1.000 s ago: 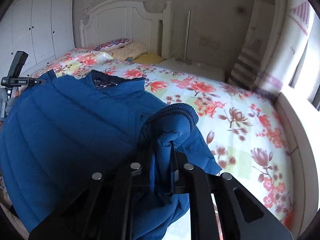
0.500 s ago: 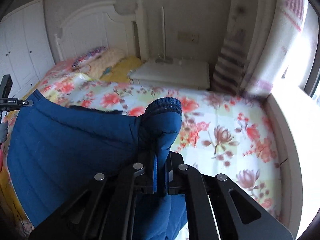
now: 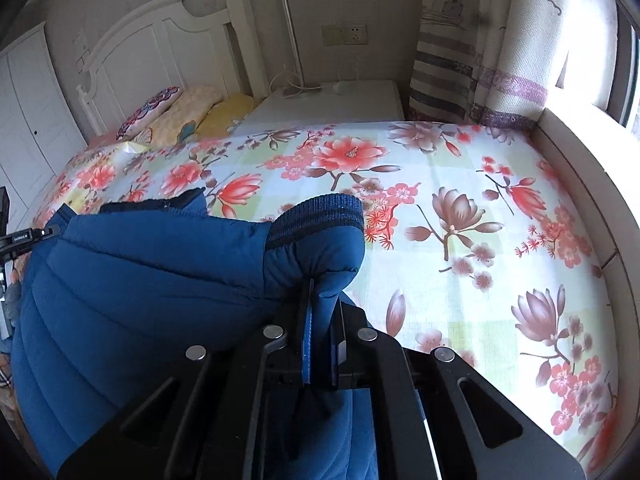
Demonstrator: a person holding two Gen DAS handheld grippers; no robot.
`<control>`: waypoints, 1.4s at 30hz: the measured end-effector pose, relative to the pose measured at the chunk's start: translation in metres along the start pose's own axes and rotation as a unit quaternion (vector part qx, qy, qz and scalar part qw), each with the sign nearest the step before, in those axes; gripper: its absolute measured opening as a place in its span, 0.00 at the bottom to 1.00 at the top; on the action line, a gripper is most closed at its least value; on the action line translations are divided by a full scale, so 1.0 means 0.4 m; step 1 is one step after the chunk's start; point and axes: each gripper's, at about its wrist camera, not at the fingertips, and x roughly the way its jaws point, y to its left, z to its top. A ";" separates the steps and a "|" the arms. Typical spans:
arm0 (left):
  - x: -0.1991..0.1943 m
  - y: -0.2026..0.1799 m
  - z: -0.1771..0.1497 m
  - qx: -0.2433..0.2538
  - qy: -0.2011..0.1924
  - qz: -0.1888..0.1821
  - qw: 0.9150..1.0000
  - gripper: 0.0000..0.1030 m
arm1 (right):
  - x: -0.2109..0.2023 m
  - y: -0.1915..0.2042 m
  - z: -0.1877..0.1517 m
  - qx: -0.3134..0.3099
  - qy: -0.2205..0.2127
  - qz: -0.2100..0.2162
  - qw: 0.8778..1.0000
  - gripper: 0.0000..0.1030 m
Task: Fold large clothes
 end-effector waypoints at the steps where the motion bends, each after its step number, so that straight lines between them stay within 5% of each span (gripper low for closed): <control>1: 0.013 0.000 -0.004 -0.001 0.010 0.004 1.000 0.16 | 0.018 -0.003 -0.008 0.000 0.007 -0.001 1.000 0.05; 4: 0.051 0.011 -0.018 -0.009 0.024 0.030 0.999 0.42 | 0.031 0.008 -0.024 -0.008 0.003 -0.017 1.000 0.05; 7: 0.013 0.034 -0.005 -0.038 0.004 0.042 0.998 0.54 | 0.008 0.019 -0.009 -0.023 0.012 -0.034 0.999 0.11; 9: -0.068 0.026 0.001 -0.045 -0.048 0.065 0.996 0.63 | -0.049 0.018 0.012 -0.010 0.004 -0.045 0.999 0.41; 10: -0.107 0.008 0.001 -0.036 -0.074 0.072 0.994 0.74 | -0.093 0.026 0.020 -0.010 -0.019 -0.052 0.998 0.63; 11: -0.150 -0.027 -0.002 -0.013 -0.102 0.072 0.992 0.78 | -0.142 0.047 0.027 -0.020 -0.050 -0.046 0.997 0.71; 15: -0.224 -0.198 -0.032 0.083 -0.139 0.054 0.985 0.98 | -0.222 0.187 0.034 -0.088 -0.080 -0.016 0.993 0.71; 18: -0.188 -0.356 -0.071 0.153 -0.120 0.049 0.980 0.98 | -0.194 0.315 0.025 -0.132 -0.068 0.017 0.989 0.70; 23: -0.076 -0.490 -0.109 0.206 -0.064 0.071 0.974 0.98 | -0.086 0.452 0.030 -0.169 -0.039 0.014 0.985 0.67; 28: -0.004 -0.491 -0.097 0.242 -0.061 0.125 0.960 0.98 | -0.010 0.455 0.036 -0.175 -0.024 -0.005 0.984 0.66; 30: 0.064 -0.469 -0.098 0.248 -0.043 0.147 0.957 0.98 | 0.074 0.428 0.027 -0.158 0.016 -0.021 0.987 0.67; 33: 0.132 -0.414 -0.083 0.211 0.017 0.127 0.969 0.98 | 0.102 0.400 0.044 -0.131 0.039 -0.008 0.991 0.67; 36: 0.050 -0.345 -0.052 0.152 -0.019 0.123 0.981 0.95 | 0.013 0.345 0.058 -0.126 0.008 -0.026 0.992 0.67; 38: -0.066 -0.271 -0.060 0.125 -0.051 0.100 0.986 0.96 | -0.089 0.273 0.038 -0.104 -0.021 0.010 0.994 0.68; 42: -0.256 -0.106 -0.186 0.128 -0.061 0.058 0.988 0.97 | -0.310 0.094 -0.121 -0.093 -0.068 0.055 0.992 0.75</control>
